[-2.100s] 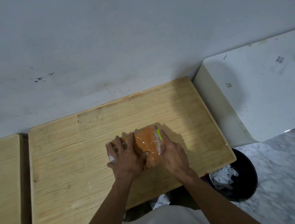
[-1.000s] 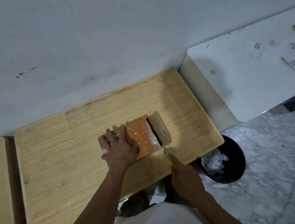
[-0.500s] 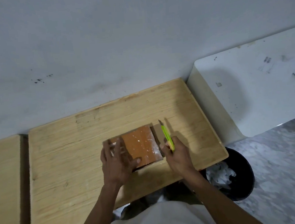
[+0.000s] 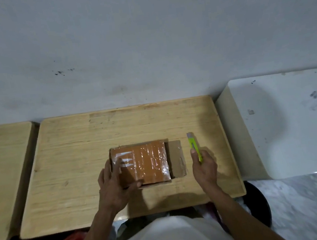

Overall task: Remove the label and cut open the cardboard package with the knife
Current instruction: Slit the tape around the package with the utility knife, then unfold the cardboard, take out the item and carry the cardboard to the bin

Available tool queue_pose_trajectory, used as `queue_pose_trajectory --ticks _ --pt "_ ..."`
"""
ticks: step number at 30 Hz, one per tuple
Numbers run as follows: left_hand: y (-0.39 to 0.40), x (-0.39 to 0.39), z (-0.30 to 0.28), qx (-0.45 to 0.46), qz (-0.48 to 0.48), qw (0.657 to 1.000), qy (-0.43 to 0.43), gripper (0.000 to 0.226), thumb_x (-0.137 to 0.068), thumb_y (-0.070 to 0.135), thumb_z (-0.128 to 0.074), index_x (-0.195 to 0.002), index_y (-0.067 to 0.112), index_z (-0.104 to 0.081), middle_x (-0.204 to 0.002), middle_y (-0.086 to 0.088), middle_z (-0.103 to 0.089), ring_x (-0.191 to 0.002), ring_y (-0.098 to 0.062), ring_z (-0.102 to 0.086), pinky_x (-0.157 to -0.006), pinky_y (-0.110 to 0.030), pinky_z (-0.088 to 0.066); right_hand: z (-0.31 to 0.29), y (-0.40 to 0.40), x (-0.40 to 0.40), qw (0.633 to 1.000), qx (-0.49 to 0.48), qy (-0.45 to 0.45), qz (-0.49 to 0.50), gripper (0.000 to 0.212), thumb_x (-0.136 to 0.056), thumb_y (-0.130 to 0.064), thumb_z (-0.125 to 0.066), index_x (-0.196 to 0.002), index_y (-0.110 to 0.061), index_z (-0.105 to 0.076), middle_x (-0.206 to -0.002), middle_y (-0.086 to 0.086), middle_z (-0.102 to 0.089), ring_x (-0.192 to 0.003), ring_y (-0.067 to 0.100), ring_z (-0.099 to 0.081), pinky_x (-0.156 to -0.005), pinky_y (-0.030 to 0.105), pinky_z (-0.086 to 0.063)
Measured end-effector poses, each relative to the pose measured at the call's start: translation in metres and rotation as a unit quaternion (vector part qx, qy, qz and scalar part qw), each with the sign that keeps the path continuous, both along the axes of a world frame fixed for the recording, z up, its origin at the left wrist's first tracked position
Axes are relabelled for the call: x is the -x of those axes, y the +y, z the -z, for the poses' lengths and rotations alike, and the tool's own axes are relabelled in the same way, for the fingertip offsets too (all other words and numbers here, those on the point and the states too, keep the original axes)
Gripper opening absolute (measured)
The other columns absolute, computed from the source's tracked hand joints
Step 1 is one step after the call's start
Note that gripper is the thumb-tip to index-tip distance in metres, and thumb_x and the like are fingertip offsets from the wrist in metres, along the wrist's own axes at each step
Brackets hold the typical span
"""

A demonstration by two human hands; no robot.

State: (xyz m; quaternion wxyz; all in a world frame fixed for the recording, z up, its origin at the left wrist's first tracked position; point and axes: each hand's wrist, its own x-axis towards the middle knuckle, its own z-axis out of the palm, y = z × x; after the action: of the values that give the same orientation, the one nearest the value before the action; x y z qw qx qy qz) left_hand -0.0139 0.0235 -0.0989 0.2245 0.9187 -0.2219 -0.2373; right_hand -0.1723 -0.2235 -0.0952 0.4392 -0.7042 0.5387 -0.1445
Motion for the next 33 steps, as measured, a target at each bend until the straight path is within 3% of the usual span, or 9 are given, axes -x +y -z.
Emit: queue_pose_trajectory --ticks 6,9,14,19,21,23,25,27,33 --pt "-0.001 0.000 0.005 -0.016 -0.006 1.000 0.001 0.113 -0.054 0.096 -0.045 -0.149 0.039 -0.022 -0.165 -0.006 -0.005 -0.151 -0.031 -0.001 -0.118 -0.053 -0.017 0.013 -0.011 0.003 0.998 -0.035 -0.043 -0.012 0.034 -0.098 -0.033 -0.042 -0.075 -0.013 -0.057 -0.064 0.007 -0.062 -0.055 0.025 -0.058 -0.051 0.035 -0.050" --pt "0.001 -0.004 0.009 -0.037 -0.002 0.999 0.000 0.113 -0.053 0.099 -0.040 -0.148 0.040 -0.023 -0.165 -0.005 -0.008 -0.151 -0.031 -0.001 -0.117 -0.055 -0.019 0.008 -0.012 0.006 0.984 -0.155 -0.067 -0.056 0.018 -0.101 -0.019 -0.044 -0.100 -0.023 -0.061 -0.076 -0.003 -0.063 -0.049 0.007 -0.047 -0.045 0.024 -0.039" --pt "-0.003 -0.003 0.002 -0.032 -0.012 0.999 -0.001 0.103 -0.062 0.075 -0.071 -0.148 0.035 -0.030 -0.164 -0.006 -0.002 -0.150 -0.034 -0.002 -0.117 -0.055 -0.017 -0.004 -0.015 0.009 0.939 -0.288 -0.187 -0.033 0.049 -0.101 -0.009 -0.047 -0.142 -0.035 -0.042 -0.113 -0.006 -0.068 -0.060 0.004 -0.047 -0.044 0.021 -0.039" --pt "-0.002 -0.004 0.001 -0.033 -0.009 0.999 -0.007 0.099 -0.064 0.067 -0.075 -0.147 0.035 -0.033 -0.162 -0.007 -0.005 -0.146 -0.041 -0.012 -0.115 -0.058 -0.022 0.005 -0.015 0.005 0.979 -0.154 -0.130 -0.009 0.049 -0.100 -0.014 -0.051 -0.145 -0.031 -0.042 -0.118 0.006 -0.067 -0.072 0.009 -0.056 -0.061 0.028 -0.057" --pt "-0.003 -0.004 0.000 -0.031 -0.005 0.999 -0.015 0.098 -0.064 0.070 -0.071 -0.146 0.033 -0.034 -0.162 -0.009 -0.007 -0.145 -0.041 -0.013 -0.116 -0.058 -0.021 0.008 -0.013 0.001 0.995 -0.056 -0.086 -0.017 0.046 -0.099 -0.012 -0.053 -0.142 -0.026 -0.047 -0.117 0.005 -0.062 -0.087 0.002 -0.051 -0.083 0.010 -0.050" --pt "-0.004 -0.005 -0.002 -0.027 -0.001 0.999 -0.027 0.097 -0.062 0.072 -0.065 -0.145 0.032 -0.036 -0.161 -0.010 -0.010 -0.145 -0.041 -0.015 -0.116 -0.057 -0.019 0.011 -0.013 -0.003 0.999 0.001 -0.048 -0.008 0.043 -0.097 -0.005 -0.054 -0.139 -0.014 -0.052 -0.116 0.010 -0.061 -0.095 -0.001 -0.042 -0.086 -0.007 -0.029" --pt "-0.003 -0.006 -0.003 -0.022 0.001 0.999 -0.027 0.100 -0.059 0.078 -0.060 -0.145 0.033 -0.036 -0.161 -0.010 -0.010 -0.146 -0.040 -0.014 -0.116 -0.057 -0.019 0.024 -0.015 -0.004 0.999 0.033 -0.006 0.008 0.041 -0.094 -0.003 -0.057 -0.134 -0.011 -0.058 -0.117 0.016 -0.065 -0.118 0.020 -0.046 -0.103 0.015 -0.036" --pt "-0.001 -0.007 -0.004 -0.021 0.008 0.999 -0.026 0.104 -0.057 0.083 -0.055 -0.145 0.032 -0.036 -0.161 -0.011 -0.008 -0.146 -0.039 -0.013 -0.116 -0.056 -0.019 0.038 -0.014 -0.004 0.997 0.066 0.050 0.004 0.038 -0.090 -0.004 -0.061 -0.127 -0.011 -0.063 -0.116 0.016 -0.067 -0.121 0.038 -0.050 -0.100 0.046 -0.047" --pt "0.002 -0.005 0.000 -0.033 0.008 0.999 -0.012 0.106 -0.065 0.064 -0.077 -0.152 0.031 -0.026 -0.164 -0.008 -0.001 -0.148 -0.040 -0.005 -0.114 -0.060 -0.025 0.031 -0.011 -0.001 0.982 0.122 0.142 -0.036 0.027 -0.092 -0.017 -0.061 -0.117 -0.008 -0.065 -0.113 0.015 -0.066 -0.112 0.036 -0.055 -0.085 0.041 -0.049"
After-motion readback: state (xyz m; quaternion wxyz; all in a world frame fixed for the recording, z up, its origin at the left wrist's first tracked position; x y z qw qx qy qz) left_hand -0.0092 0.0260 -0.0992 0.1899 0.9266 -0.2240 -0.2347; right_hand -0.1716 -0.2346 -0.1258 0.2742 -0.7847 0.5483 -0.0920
